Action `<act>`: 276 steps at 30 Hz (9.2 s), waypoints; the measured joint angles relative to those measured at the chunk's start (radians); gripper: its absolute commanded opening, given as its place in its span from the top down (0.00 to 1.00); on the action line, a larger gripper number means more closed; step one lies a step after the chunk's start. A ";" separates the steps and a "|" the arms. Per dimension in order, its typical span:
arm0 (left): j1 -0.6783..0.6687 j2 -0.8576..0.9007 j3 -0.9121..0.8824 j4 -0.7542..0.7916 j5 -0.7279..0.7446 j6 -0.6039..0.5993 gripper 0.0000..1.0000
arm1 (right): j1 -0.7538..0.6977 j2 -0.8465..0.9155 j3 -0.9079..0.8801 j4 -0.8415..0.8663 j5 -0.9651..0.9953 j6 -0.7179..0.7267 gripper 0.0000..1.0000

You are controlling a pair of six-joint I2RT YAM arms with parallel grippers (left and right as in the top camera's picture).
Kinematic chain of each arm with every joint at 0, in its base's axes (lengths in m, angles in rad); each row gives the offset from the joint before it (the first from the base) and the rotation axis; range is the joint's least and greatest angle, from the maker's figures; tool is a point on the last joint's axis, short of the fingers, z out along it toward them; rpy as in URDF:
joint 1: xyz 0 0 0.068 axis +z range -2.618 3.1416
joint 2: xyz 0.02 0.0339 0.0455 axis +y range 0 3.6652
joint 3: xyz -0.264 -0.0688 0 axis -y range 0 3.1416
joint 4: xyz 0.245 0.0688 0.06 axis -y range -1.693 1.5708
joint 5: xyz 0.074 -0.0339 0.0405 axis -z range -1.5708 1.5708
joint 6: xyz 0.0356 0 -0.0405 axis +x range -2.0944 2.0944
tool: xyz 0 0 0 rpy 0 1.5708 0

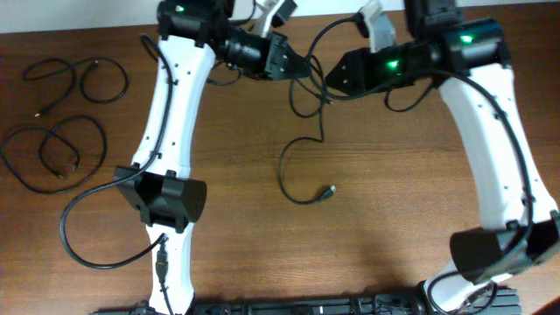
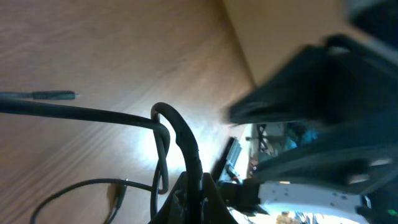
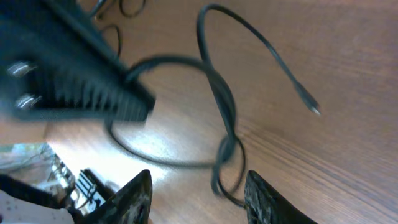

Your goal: Untangle cables

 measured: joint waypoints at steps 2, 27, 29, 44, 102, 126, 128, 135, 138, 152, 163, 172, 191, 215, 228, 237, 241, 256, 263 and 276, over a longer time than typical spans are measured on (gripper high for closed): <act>-0.020 0.000 0.000 -0.002 0.032 0.005 1.00 | 0.023 0.047 0.000 -0.006 0.028 -0.004 0.48; 0.010 0.000 0.000 -0.019 -0.735 -0.219 1.00 | -0.029 0.031 0.000 0.024 0.000 0.056 0.63; 0.013 0.000 0.000 -0.014 -0.514 -0.102 1.00 | -0.014 0.029 -0.001 0.001 0.000 0.015 0.57; 0.013 0.000 0.000 -0.072 0.146 0.108 1.00 | 0.119 0.064 -0.001 0.001 0.354 -0.004 0.96; 0.114 -0.038 0.000 -0.138 -0.646 -0.154 1.00 | 0.113 0.136 0.012 0.021 0.105 0.010 0.96; 0.382 -0.253 0.077 0.293 -0.901 -0.354 1.00 | -0.083 0.128 0.133 -0.155 0.133 0.250 0.38; 0.382 -0.248 0.077 0.419 -0.899 -0.362 1.00 | -0.083 0.128 0.133 -0.154 0.134 0.250 0.38; 0.381 -0.075 0.077 0.570 -0.855 -0.365 1.00 | -0.083 0.127 0.133 -0.156 0.136 0.251 0.38; 0.382 -0.010 0.077 0.503 -0.835 -0.365 1.00 | -0.083 0.127 0.133 -0.157 0.152 0.250 0.38; 0.383 0.304 0.079 0.266 -1.123 -0.324 0.01 | -0.083 0.127 0.133 -0.166 0.163 0.249 0.32; 0.401 0.249 0.151 0.355 -1.108 -0.343 0.62 | -0.083 0.127 0.133 -0.181 0.189 0.249 0.32; 0.402 0.396 0.319 0.393 -0.814 -0.346 0.33 | -0.083 0.127 0.133 -0.188 0.190 0.250 0.31; 0.393 0.375 0.013 0.294 -0.953 -0.240 1.00 | -0.083 0.127 0.133 -0.204 0.204 0.249 0.31; 0.465 0.370 0.332 0.209 -0.751 -0.363 0.57 | -0.083 0.127 0.133 -0.210 0.204 0.250 0.31; 0.476 0.370 0.021 0.296 -0.922 -0.292 1.00 | -0.083 0.127 0.133 -0.206 0.204 0.250 0.31; 0.531 0.369 0.074 0.305 -0.573 -0.165 1.00 | -0.083 0.127 0.133 -0.206 0.204 0.250 0.31; 0.516 0.307 0.155 0.296 -0.402 -0.121 1.00 | -0.083 0.127 0.133 -0.206 0.204 0.250 0.31; 0.446 0.299 -0.039 0.200 -1.129 -0.233 1.00 | -0.083 0.127 0.133 -0.214 0.204 0.250 0.31; 0.491 0.299 -0.240 0.223 -1.184 -0.343 1.00 | -0.083 0.127 0.133 -0.216 0.204 0.249 0.31; 0.495 0.259 -0.362 0.048 -1.006 -0.361 1.00 | -0.083 0.127 0.133 -0.217 0.204 0.250 0.31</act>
